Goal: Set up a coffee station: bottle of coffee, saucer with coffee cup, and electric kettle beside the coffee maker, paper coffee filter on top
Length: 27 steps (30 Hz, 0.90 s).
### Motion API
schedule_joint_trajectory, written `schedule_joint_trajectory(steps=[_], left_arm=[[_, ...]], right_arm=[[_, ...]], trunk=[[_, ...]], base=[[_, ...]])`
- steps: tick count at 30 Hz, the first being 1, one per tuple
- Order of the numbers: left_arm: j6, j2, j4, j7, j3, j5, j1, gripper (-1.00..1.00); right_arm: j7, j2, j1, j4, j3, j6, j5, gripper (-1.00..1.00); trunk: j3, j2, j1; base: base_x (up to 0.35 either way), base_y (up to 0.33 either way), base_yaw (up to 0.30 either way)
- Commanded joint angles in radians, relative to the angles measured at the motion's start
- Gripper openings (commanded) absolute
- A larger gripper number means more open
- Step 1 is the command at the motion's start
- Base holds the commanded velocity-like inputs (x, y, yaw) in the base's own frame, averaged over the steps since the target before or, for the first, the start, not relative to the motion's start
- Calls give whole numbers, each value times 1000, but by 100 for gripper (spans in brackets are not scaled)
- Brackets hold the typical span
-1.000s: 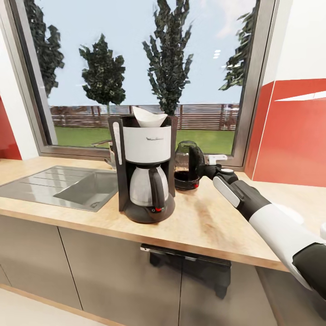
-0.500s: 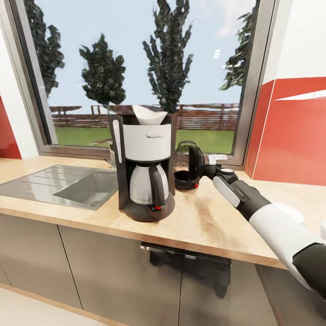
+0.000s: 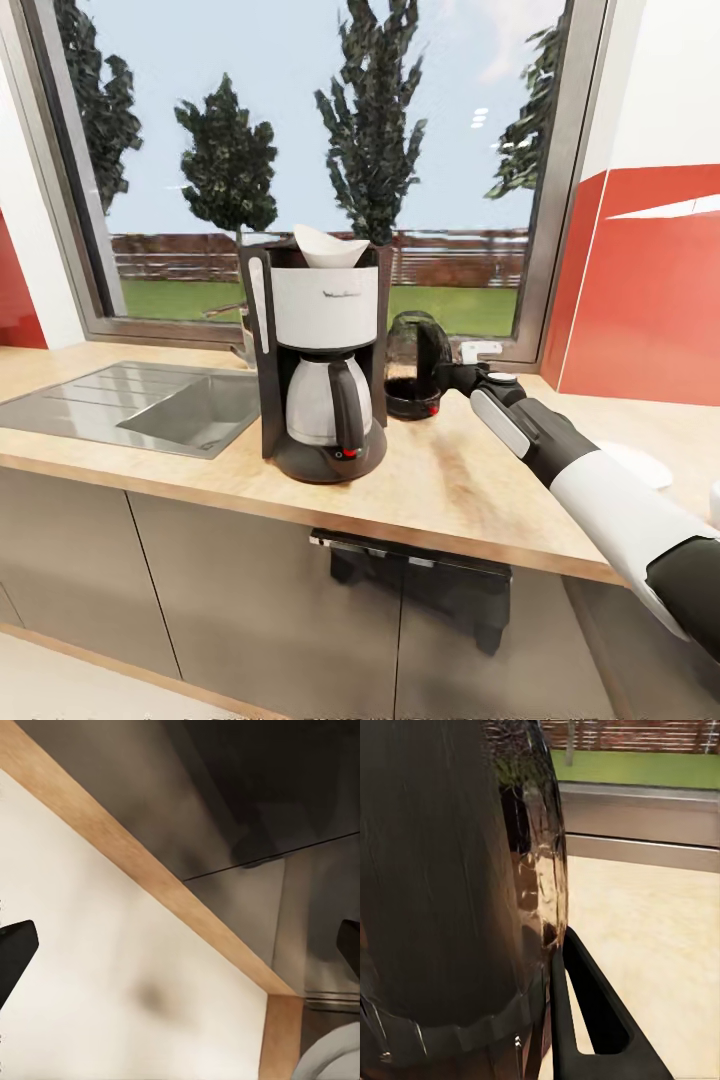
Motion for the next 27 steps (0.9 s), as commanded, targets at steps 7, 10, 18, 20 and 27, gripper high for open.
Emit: schedule_joint_trajectory(steps=[7, 10, 18, 20, 27], left_arm=[[-6, 0, 1, -2, 8, -8, -1, 100], [-6, 0, 1, -2, 8, -8, -1, 100], [-6, 0, 1, -3, 8, -8, -1, 100], [-6, 0, 1, -3, 8, -8, -1, 100], [-6, 0, 1, -2, 7, -8, -1, 100]], right_arm=[[-10, -1, -2, -3, 4, 1, -5, -100], [-10, -2, -2, -3, 4, 1, -5, -100], [-10, -1, -2, -3, 4, 1, -5, -100], [-10, -2, -2, -3, 5, 1, -5, -100], [-10, -2, -2, -3, 5, 1, -5, -100]], trunk=[[-4, -8, 4], [-4, -8, 4], [-11, -22, 11], [-11, -22, 11], [-20, -43, 23]], base=[[0, 0, 0], [0, 0, 0], [0, 0, 0], [0, 0, 0], [0, 0, 0]])
